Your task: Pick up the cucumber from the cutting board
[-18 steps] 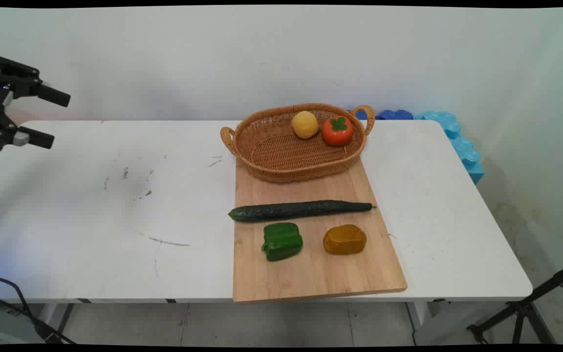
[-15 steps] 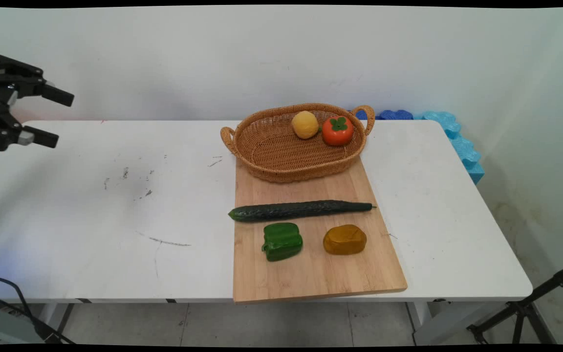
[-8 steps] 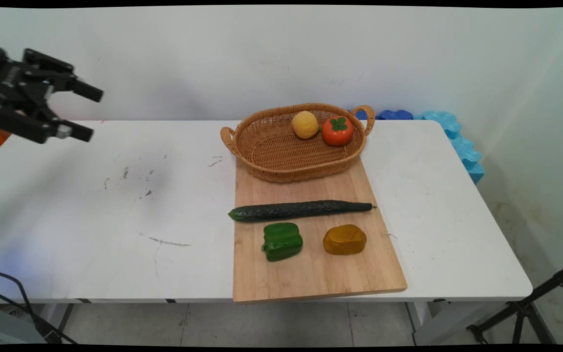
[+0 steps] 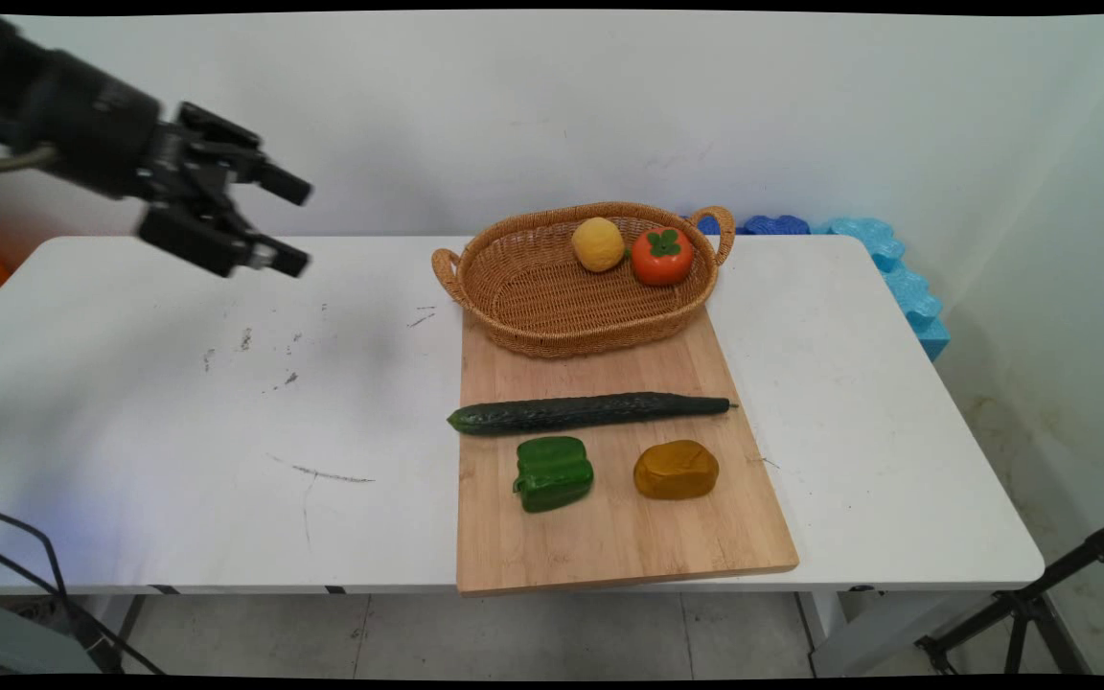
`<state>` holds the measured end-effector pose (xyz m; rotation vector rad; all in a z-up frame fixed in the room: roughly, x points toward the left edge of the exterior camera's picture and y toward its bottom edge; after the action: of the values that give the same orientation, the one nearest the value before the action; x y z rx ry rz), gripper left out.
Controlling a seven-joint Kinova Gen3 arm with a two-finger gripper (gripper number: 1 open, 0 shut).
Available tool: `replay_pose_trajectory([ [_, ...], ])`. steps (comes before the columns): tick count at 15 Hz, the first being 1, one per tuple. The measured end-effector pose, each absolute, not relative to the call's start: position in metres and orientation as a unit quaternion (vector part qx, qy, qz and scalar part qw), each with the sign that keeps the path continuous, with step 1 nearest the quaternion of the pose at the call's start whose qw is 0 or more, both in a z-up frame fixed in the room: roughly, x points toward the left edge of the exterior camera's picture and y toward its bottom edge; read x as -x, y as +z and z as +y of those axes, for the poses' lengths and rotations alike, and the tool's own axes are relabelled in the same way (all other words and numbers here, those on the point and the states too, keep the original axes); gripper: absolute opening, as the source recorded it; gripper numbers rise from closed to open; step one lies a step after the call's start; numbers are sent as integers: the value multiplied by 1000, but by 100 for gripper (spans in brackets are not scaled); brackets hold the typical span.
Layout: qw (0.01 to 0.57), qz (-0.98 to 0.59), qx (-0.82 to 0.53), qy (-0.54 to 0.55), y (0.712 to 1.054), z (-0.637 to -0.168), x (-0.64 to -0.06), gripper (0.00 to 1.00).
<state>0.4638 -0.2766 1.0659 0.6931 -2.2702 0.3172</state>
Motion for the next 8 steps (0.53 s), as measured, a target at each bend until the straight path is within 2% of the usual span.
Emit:
replay_pose_trajectory([
  [8, 295, -903, -295, 107, 1013, -345, -369, 100],
])
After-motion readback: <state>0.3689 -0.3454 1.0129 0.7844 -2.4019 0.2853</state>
